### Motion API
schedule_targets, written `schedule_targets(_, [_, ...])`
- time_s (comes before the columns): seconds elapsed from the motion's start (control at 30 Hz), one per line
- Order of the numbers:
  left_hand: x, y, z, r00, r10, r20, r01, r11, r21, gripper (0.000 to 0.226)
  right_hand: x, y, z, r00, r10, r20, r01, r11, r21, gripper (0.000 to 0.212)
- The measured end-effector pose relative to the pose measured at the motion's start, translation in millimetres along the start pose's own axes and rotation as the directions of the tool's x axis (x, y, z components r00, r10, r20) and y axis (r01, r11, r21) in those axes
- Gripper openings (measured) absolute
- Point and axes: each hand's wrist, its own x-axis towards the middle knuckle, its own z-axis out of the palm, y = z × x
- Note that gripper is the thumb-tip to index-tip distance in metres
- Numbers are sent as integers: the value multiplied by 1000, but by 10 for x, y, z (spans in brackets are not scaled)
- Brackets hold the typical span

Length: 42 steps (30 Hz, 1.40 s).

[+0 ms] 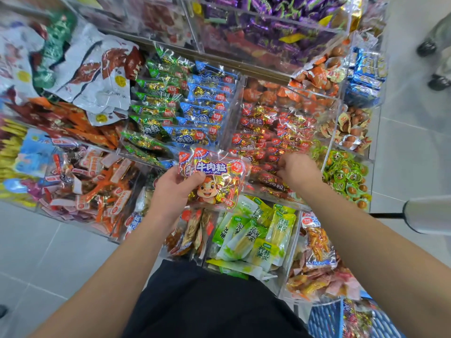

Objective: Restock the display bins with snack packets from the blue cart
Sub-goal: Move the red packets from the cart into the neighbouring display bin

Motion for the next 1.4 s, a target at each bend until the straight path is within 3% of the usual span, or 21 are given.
schedule_targets(0.07, [-2, 3, -2, 1000, -4, 0, 4, 1000, -6, 39, 8, 3, 31, 999, 15, -46, -14, 999, 30, 13])
schedule_targets(0.23, [16, -22, -8, 1000, -12, -1, 12, 1000, -23, 42, -120, 22, 108, 949, -40, -313, 65, 995, 71, 20])
schedule_targets(0.3, [19, -31, -8, 1000, -17, 0, 17, 1000, -25, 43, -142, 27, 82, 964, -43, -264, 56, 997, 43, 21])
schedule_targets(0.37, [18, -34, -4, 1000, -20, -1, 20, 1000, -22, 42, -141, 60, 23, 991, -75, -114, 87, 990, 109, 25])
schedule_targets(0.47, [22, -51, 0, 1000, -25, 1, 25, 1000, -19, 34, -198, 87, -76, 975, -212, 73, 193, 958, 211, 51])
schedule_targets(0.53, [25, -65, 3, 1000, -26, -1, 26, 1000, -16, 22, -204, 104, -26, 971, -233, 47, 225, 965, 138, 51])
schedule_targets(0.6, [21, -67, 8, 1000, -31, -5, 31, 999, -17, 19, -165, 101, 59, 983, -181, -28, 183, 982, 44, 38])
schedule_targets(0.73, [9, -38, 11, 1000, -32, 1, 32, 999, -5, 26, -148, 55, 209, 977, -142, -160, 129, 988, -88, 15])
schedule_targets(0.83, [2, -14, 12, 999, -33, 1, 33, 999, 13, 36, -93, 28, 281, 975, -118, -188, 93, 986, -140, 12])
schedule_targets(0.93, [10, -5, 13, 999, -33, 14, 33, 999, 16, 28, -35, 16, 236, 983, -105, -151, 100, 994, -46, 16])
schedule_targets(1.03, [14, -2, 13, 999, -31, 25, 30, 999, 13, 30, -152, 62, 155, 968, -151, -199, 178, 976, 125, 32])
schedule_targets(1.17, [6, -7, 17, 999, -30, 27, 30, 1000, 2, 55, -283, 64, 174, 975, -211, -70, 213, 976, 31, 29])
schedule_targets(1.4, [42, -18, -11, 999, -44, 30, 44, 999, -6, 43, -96, -18, 272, 989, -110, -94, 110, 994, -6, 17])
